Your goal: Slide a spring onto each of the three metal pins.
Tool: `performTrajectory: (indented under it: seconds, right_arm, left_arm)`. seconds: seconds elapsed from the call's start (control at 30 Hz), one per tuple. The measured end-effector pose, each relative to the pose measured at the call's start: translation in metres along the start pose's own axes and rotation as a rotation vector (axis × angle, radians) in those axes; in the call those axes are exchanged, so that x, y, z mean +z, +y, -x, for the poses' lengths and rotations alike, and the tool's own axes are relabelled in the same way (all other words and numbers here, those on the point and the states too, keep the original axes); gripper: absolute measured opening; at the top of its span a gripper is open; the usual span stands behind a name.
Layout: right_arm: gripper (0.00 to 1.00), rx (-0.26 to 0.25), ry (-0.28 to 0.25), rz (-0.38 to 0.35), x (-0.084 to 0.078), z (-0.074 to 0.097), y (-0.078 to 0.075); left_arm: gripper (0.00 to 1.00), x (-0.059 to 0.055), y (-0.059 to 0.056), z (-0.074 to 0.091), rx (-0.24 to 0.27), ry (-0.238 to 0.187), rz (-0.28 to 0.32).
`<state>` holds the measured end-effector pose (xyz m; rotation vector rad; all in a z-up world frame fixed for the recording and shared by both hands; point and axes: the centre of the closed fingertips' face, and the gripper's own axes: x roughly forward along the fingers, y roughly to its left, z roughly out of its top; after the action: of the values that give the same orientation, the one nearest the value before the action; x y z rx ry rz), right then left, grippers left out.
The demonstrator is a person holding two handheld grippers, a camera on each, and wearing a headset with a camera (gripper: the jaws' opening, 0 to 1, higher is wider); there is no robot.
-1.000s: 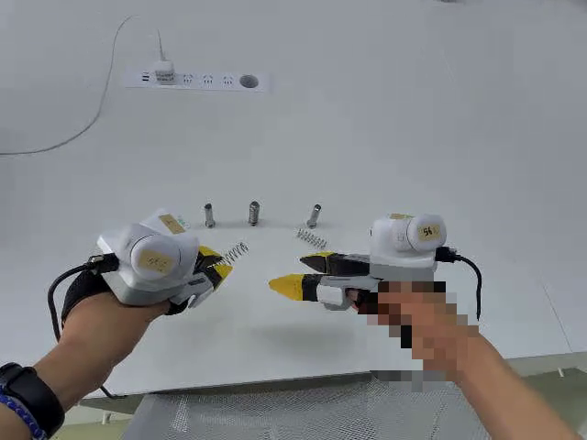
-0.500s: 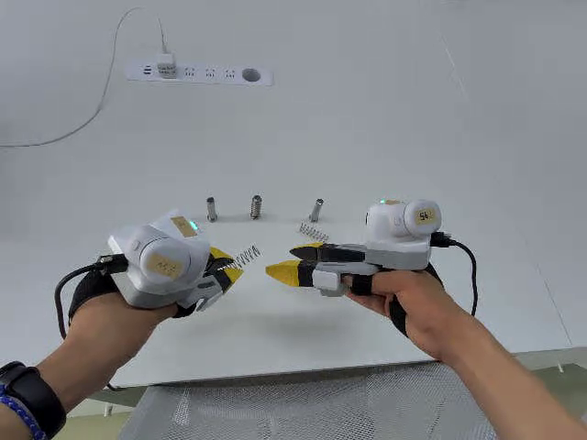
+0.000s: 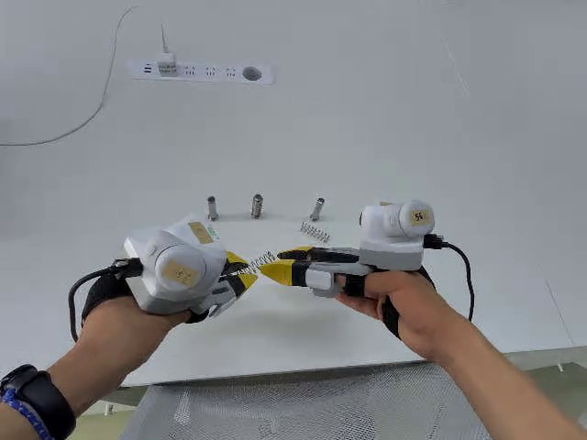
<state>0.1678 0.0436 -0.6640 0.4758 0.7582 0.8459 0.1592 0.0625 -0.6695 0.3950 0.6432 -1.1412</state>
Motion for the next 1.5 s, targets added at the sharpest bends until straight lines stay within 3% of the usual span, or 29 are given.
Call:
performTrajectory:
  seconds: [0.23, 0.7, 0.87, 0.97, 1.13, 1.27, 1.5]
  right_arm:
    - [0.23, 0.045, 0.002, -0.026, 0.0, -0.001, 0.009]
    - [0.14, 0.058, 0.02, -0.042, 0.001, 0.006, 0.011]
    - [0.13, 0.064, 0.055, -0.025, 0.001, 0.008, 0.013]
    - [0.13, 0.061, 0.074, -0.012, 0.002, 0.009, 0.012]
    - [0.12, 0.062, 0.12, 0.078, 0.003, 0.009, 0.014]
    - [0.12, 0.071, 0.164, 0.169, 0.006, 0.011, 0.019]
    - [0.12, 0.081, 0.258, 0.295, 0.01, 0.015, 0.026]
  left_arm:
    - [0.1, 0.003, -0.007, -0.001, -0.028, -0.002, -0.052]
    - [0.1, 0.002, -0.012, -0.003, -0.057, 0.013, -0.12]
    - [0.1, 0.003, -0.014, -0.004, -0.066, 0.014, -0.165]
    - [0.1, 0.005, -0.013, -0.005, -0.07, 0.006, -0.162]
    - [0.1, 0.005, -0.011, -0.008, -0.083, -0.014, -0.122]
    - [0.1, 0.009, -0.013, -0.006, -0.111, -0.053, -0.071]
    - [0.1, 0.016, -0.016, -0.005, -0.14, -0.094, -0.068]
